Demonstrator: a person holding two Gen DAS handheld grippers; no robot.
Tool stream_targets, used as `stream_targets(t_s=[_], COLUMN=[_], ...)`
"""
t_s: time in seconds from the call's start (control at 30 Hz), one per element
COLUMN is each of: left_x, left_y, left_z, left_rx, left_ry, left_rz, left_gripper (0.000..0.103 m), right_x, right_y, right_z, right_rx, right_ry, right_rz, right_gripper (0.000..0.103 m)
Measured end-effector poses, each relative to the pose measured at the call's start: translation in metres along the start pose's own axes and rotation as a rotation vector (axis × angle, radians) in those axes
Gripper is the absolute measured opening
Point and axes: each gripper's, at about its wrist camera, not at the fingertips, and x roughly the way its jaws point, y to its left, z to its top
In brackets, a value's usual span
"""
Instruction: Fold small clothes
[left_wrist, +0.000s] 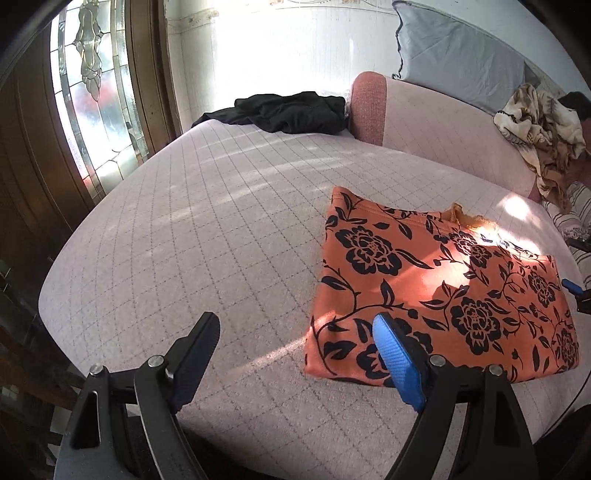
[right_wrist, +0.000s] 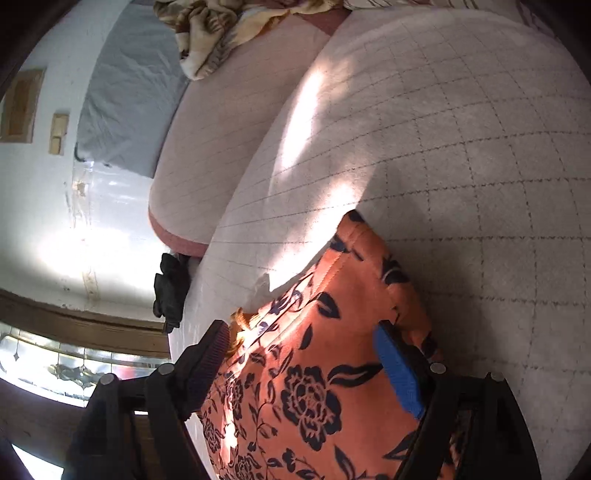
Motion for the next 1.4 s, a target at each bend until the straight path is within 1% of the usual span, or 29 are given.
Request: stream_targets(t_s=[0.07, 0.13, 0.23, 0.3, 0.33, 0.37, 0.4, 0.43, 0.47, 0.5, 0.6, 0.63, 0.67, 0.7, 0.73, 0.77, 0.83, 0.9, 0.97, 1.03, 1.07, 1.1, 1.13, 1.17, 1.2, 1.23, 1.27, 1.33, 1.4], left_x=[-0.002, -0.001, -0.002, -0.001, 0.0, 0.0, -0.002, -0.004, -0.006, -0.007, -0.002, 0.0, 0.002, 0.004, 0.006, 0.008, 0.014, 0.026, 0.04, 0.059, 0.072, 0.086, 0.097, 0.099, 0.097, 0.094, 0.089, 0.08, 0.072], left_y=[0.006, 0.008, 0.002, -0.004, -0.007, -0.01, -0.012, -0.012, -0.012, -0.012, -0.013, -0.015, -0.016, -0.018, -0.019, -0.021, -0.024, -0.029, -0.034, -0.036, -0.037, -0.037, -0.037, -0.034, -0.032, -0.033, -0.034, -0.038, -0.04], left_z=[-0.004, -0.007, -0.01, -0.013, -0.014, -0.015, -0.015, -0.016, -0.015, -0.015, -0.014, -0.014, -0.014, -0.013, -0.012, -0.011, -0.007, -0.001, 0.004, 0.008, 0.009, 0.008, 0.007, 0.008, 0.01, 0.012, 0.014, 0.016, 0.015], left_rx=[-0.018, -0.028, -0.024, -0.003, 0.011, 0.024, 0.036, 0.044, 0.042, 0.036, 0.028, 0.034, 0.04, 0.045, 0.049, 0.051, 0.054, 0.062, 0.064, 0.052, 0.052, 0.056, 0.049, 0.02, 0.0, 0.001, 0.016, 0.057, 0.064], left_ry=[0.007, 0.02, 0.017, 0.021, 0.032, 0.039, 0.036, 0.026, 0.014, 0.012, 0.026, 0.034, 0.04, 0.045, 0.048, 0.049, 0.05, 0.064, 0.073, 0.094, 0.119, 0.166, 0.203, 0.2, 0.201, 0.203, 0.185, 0.147, 0.134], left_rz=[-0.006, -0.022, -0.045, -0.056, -0.061, -0.066, -0.067, -0.059, -0.05, -0.048, -0.045, -0.04, -0.035, -0.029, -0.021, -0.016, -0.012, -0.009, -0.002, 0.005, 0.019, 0.037, 0.034, 0.015, 0.018, 0.023, 0.027, 0.045, 0.044], left_gripper=[0.085, 0.085, 0.085, 0.085, 0.085, 0.085, 0.085, 0.085, 0.085, 0.085, 0.085, 0.085, 0.085, 0.085, 0.085, 0.085, 0.085, 0.085, 0.085, 0.085, 0.085, 0.085, 0.088, 0.088, 0.088, 0.088, 0.088, 0.087, 0.087], right_x=[-0.018, -0.033, -0.049, -0.048, -0.044, -0.038, -0.04, -0.047, -0.052, -0.057, -0.063, -0.06, -0.055, -0.047, -0.039, -0.037, -0.038, -0.036, -0.027, -0.009, 0.002, 0.016, 0.03, 0.041, 0.043, 0.036, 0.024, -0.001, -0.028], right_y=[0.015, 0.021, 0.013, -0.002, -0.015, -0.032, -0.045, -0.049, -0.045, -0.037, -0.017, -0.015, -0.017, -0.023, -0.028, -0.032, -0.024, -0.007, 0.009, 0.016, 0.015, 0.012, 0.003, -0.01, -0.018, -0.018, -0.012, 0.009, 0.025], right_z=[-0.023, -0.052, -0.094, -0.109, -0.112, -0.112, -0.112, -0.111, -0.11, -0.109, -0.105, -0.104, -0.102, -0.101, -0.099, -0.098, -0.09, -0.076, -0.058, -0.037, -0.025, -0.012, -0.001, 0.007, 0.01, 0.01, 0.006, -0.011, -0.037], right_rx=[-0.049, -0.069, -0.075, -0.092, -0.085, -0.044, 0.022, 0.07, 0.072, 0.044, -0.041, -0.058, -0.056, -0.025, 0.022, 0.052, 0.062, 0.015, -0.032, -0.055, -0.063, -0.085, -0.075, -0.029, 0.006, 0.038, 0.039, -0.07, -0.155], right_ry=[-0.013, -0.013, -0.011, -0.002, -0.001, 0.006, -0.005, -0.024, -0.022, -0.022, -0.02, -0.015, -0.005, 0.019, 0.052, 0.064, 0.073, 0.078, 0.074, 0.06, 0.048, 0.048, 0.055, 0.065, 0.053, 0.02, 0.0, -0.024, -0.038], right_rz=[0.04, 0.055, 0.072, 0.043, 0.003, -0.042, 0.005, 0.043, 0.041, 0.039, 0.085, 0.085, 0.056, -0.006, -0.048, -0.028, -0.024, 0.017, 0.017, 0.017, 0.012, -0.002, -0.037, -0.05, -0.015, 0.001, 0.0, -0.015, -0.004], right_gripper=[0.083, 0.083, 0.083, 0.083, 0.083, 0.082, 0.08, 0.08, 0.082, 0.082, 0.083, 0.084, 0.085, 0.085, 0.085, 0.086, 0.086, 0.086, 0.086, 0.086, 0.087, 0.087, 0.087, 0.087, 0.087, 0.087, 0.087, 0.087, 0.087])
